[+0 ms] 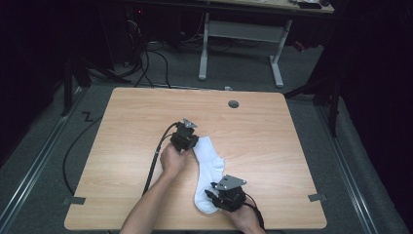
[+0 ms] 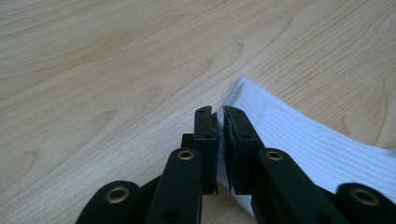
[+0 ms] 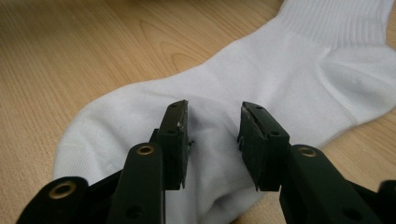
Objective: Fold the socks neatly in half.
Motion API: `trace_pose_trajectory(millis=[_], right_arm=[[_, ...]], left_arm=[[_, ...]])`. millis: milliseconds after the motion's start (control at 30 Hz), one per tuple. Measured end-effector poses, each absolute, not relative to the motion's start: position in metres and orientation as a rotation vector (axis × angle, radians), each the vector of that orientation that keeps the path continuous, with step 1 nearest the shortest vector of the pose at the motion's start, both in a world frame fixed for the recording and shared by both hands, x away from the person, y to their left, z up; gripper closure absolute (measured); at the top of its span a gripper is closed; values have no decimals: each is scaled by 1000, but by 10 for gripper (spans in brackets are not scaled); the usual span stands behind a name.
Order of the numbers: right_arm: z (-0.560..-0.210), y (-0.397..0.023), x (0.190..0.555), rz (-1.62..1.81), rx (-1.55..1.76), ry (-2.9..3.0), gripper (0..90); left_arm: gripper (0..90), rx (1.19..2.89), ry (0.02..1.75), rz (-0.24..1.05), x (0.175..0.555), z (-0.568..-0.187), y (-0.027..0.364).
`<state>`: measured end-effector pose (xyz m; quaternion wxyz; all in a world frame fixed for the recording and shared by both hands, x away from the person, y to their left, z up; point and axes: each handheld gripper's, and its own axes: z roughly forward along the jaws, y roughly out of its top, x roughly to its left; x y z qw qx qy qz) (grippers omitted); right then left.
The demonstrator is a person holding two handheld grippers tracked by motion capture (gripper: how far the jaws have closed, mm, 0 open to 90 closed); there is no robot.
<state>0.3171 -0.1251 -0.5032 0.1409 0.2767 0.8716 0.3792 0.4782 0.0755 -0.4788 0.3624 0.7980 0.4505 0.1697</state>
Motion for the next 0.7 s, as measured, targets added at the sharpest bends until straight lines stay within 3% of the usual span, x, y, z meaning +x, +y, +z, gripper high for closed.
trace_pose_trajectory(millis=[467, 700], right_arm=[[-503, -125, 317, 1088, 795, 2522, 625], [-503, -125, 318, 1086, 796, 2525, 625]], left_arm=[[861, 1965, 1038, 442, 472, -467, 71], [851, 2020, 1113, 419, 480, -484, 69]])
